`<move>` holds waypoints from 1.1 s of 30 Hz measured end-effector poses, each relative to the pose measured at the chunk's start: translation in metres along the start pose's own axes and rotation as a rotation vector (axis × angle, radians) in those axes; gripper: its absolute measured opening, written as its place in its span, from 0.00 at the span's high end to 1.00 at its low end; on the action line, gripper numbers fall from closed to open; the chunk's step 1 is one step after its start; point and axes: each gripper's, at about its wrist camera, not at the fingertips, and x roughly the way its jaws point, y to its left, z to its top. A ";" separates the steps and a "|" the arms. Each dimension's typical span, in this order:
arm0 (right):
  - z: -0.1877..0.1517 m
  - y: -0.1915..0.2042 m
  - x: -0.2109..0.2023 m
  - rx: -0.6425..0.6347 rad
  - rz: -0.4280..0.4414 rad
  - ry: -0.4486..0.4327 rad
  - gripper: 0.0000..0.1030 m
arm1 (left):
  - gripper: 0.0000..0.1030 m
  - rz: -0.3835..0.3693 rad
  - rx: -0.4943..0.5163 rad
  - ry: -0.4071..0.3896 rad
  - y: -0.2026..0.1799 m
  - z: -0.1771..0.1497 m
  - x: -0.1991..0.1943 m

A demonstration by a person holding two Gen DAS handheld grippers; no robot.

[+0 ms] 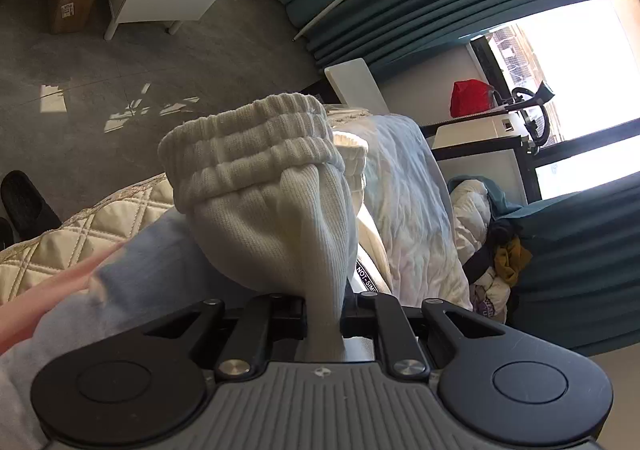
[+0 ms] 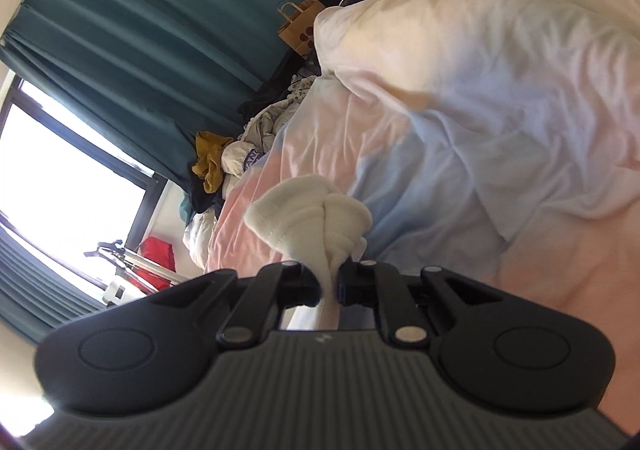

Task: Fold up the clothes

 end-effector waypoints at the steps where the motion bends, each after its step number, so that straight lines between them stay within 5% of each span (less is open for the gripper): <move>1: -0.003 -0.010 -0.007 0.009 -0.009 0.006 0.90 | 0.87 -0.002 0.001 0.017 0.010 -0.004 -0.004; 9: -0.031 -0.066 -0.016 0.057 -0.061 0.031 0.89 | 0.82 -0.054 -0.024 0.028 0.053 -0.022 -0.006; 13: -0.030 -0.070 -0.013 0.082 -0.057 0.050 0.87 | 0.62 -0.034 0.039 0.000 0.041 -0.028 -0.019; 17: -0.032 -0.077 -0.012 0.118 -0.052 0.066 0.83 | 0.39 0.023 0.217 -0.020 0.015 -0.042 -0.043; 22: -0.033 -0.085 -0.006 0.099 -0.030 0.101 0.74 | 0.29 0.024 0.373 -0.091 -0.021 -0.064 -0.079; 29: -0.039 -0.096 0.006 0.146 0.032 0.106 0.50 | 0.26 0.009 0.631 -0.086 -0.088 -0.114 -0.067; 33: -0.042 -0.093 0.014 0.113 0.043 0.096 0.49 | 0.26 -0.012 0.746 -0.078 -0.122 -0.159 -0.026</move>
